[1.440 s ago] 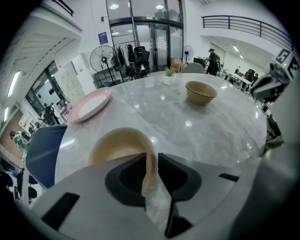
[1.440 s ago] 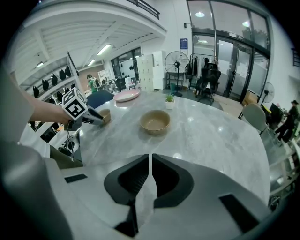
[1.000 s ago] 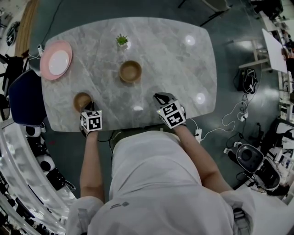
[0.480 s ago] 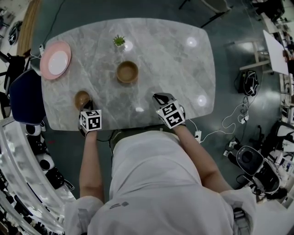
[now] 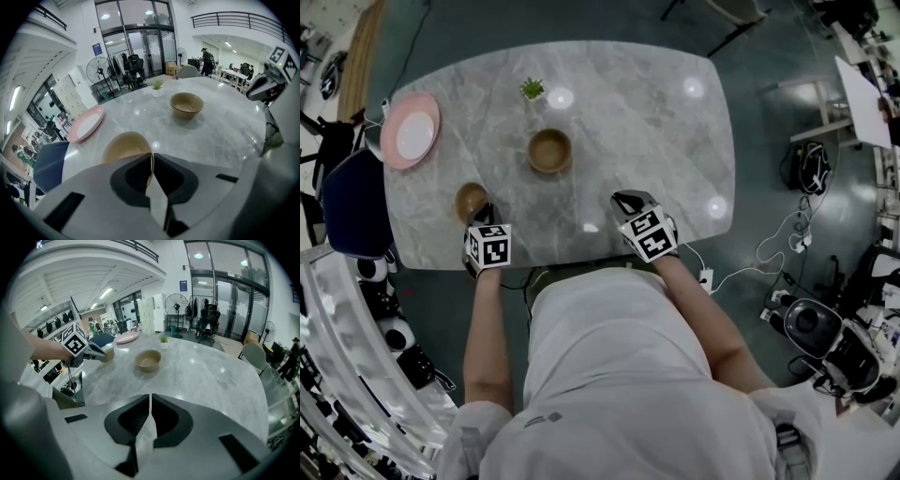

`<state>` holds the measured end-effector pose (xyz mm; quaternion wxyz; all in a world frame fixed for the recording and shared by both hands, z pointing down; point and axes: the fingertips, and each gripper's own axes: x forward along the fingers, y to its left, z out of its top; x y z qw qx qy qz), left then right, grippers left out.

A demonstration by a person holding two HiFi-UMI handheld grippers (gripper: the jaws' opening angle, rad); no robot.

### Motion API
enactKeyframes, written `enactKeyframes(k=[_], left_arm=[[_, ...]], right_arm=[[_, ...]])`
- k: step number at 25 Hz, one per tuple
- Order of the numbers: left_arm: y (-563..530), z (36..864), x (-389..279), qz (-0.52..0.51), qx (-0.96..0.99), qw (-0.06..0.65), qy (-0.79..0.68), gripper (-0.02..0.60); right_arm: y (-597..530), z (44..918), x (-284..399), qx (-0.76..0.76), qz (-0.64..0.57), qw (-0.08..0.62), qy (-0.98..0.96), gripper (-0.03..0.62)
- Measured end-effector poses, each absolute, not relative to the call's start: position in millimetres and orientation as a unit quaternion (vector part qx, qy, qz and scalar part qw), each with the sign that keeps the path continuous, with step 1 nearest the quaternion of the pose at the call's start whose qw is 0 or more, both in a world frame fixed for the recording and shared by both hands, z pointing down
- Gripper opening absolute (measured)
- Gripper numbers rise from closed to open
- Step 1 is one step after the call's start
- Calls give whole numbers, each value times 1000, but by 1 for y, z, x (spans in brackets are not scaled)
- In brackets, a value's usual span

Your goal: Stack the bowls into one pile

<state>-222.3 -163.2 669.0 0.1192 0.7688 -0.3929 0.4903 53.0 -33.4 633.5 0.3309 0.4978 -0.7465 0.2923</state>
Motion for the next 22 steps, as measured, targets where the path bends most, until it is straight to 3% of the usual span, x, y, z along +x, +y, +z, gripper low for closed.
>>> enactKeyframes(k=[22], left_arm=[[-173,626,-123,485,813,34,-322,20]], right_arm=[[-13,630,76,523,306,302,-736,26]])
